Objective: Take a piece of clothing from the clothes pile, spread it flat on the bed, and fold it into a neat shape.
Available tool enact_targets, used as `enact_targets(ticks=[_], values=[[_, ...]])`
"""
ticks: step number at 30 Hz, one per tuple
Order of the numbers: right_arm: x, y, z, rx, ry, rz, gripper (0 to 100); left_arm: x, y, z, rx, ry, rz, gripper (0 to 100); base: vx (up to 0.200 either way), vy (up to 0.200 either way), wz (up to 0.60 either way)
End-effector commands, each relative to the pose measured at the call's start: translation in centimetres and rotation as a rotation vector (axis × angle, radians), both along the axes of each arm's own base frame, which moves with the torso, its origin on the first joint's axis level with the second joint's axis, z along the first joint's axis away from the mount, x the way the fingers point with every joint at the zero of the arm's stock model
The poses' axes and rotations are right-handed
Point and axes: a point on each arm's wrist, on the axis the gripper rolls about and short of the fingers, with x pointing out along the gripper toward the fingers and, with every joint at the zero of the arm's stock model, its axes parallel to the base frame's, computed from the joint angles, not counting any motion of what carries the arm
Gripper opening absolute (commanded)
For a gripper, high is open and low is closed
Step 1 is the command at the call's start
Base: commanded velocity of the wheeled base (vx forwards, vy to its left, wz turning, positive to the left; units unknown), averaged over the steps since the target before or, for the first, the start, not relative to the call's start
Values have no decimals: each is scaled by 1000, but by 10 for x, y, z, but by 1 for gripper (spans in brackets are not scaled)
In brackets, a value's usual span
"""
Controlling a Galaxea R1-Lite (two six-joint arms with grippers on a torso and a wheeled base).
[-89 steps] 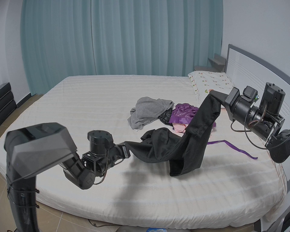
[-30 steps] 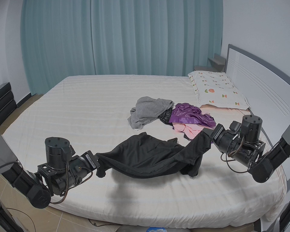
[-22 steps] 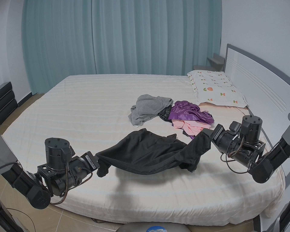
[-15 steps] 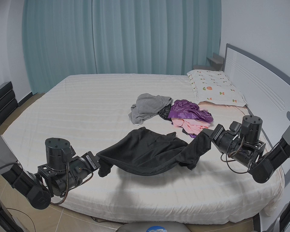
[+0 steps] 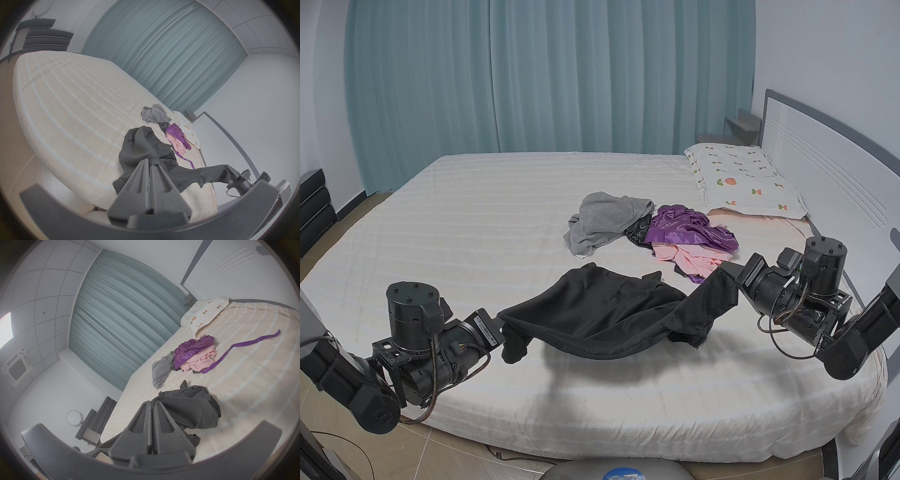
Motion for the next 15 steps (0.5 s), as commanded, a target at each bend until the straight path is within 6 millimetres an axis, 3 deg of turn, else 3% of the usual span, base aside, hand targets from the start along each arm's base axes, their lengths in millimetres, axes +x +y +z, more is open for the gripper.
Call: enact_targets(ticks=[1, 15], values=[[-3, -1, 4, 4, -12, 1, 0, -3, 2, 5, -9, -17, 4, 0, 0, 200, 0], [-1, -4, 11, -2, -41, -37, 0, -14, 9, 8, -9, -20, 12, 0, 0, 200, 0]])
